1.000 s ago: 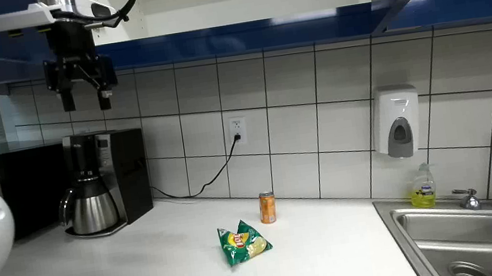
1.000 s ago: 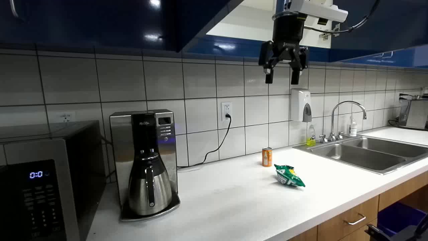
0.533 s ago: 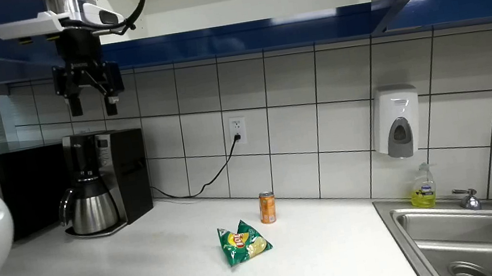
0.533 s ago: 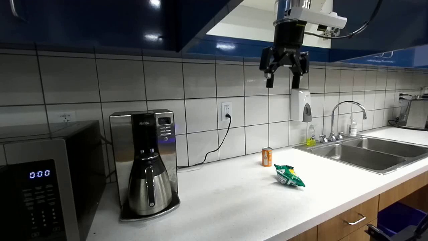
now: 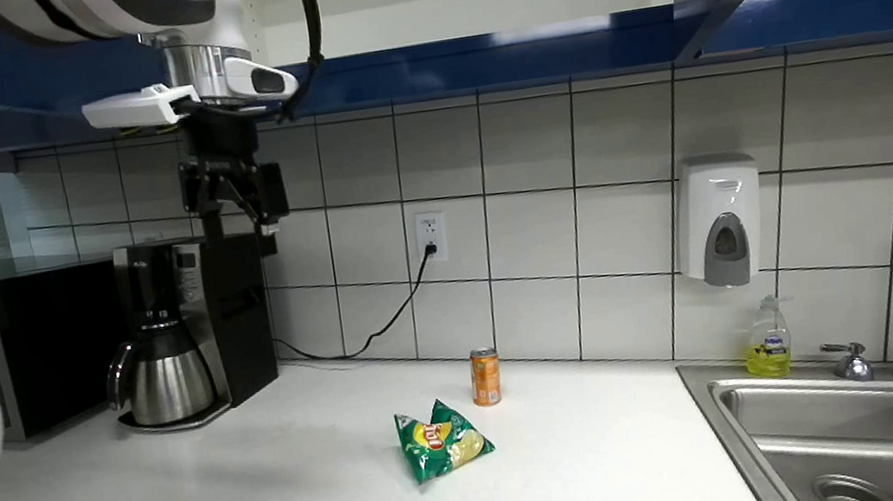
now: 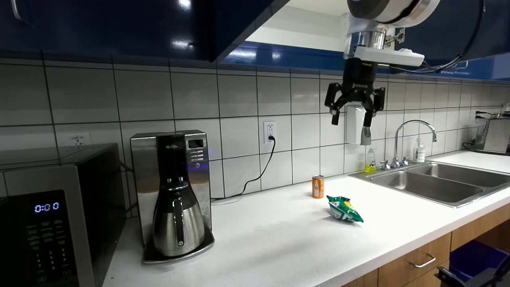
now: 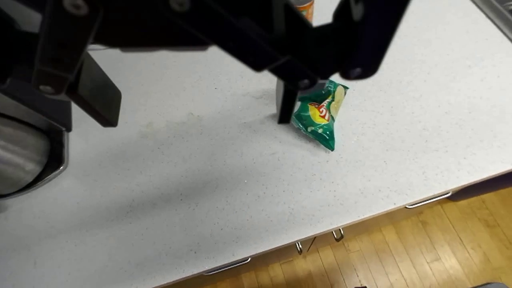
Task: Pick up the green lays packet and put inside the bottom compartment of the blue cabinet
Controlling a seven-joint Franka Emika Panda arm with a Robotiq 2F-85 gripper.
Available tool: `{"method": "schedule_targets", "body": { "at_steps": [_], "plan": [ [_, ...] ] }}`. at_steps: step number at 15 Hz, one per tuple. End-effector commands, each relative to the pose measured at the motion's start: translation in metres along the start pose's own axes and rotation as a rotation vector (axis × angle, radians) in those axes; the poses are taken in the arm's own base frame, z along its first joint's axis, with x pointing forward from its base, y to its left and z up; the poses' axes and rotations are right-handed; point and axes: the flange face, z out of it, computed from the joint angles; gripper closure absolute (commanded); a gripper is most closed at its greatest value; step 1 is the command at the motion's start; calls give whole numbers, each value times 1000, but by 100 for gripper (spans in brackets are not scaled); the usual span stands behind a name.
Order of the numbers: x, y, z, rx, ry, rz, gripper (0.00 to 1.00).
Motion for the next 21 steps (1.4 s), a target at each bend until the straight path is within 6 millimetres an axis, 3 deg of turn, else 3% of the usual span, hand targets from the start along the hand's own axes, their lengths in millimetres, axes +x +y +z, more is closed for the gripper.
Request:
{"method": "schedule_targets", "body": {
  "at_steps": [1, 5, 9, 17, 21],
  "plan": [
    [0, 35, 20, -5, 35, 121, 0],
    [11, 69, 51, -9, 57, 200, 0],
    [31, 90, 89, -18, 82, 247, 0],
    [90, 108, 163, -37, 115, 306, 0],
    [122, 113, 187, -41, 128, 344, 0]
  ]
}}
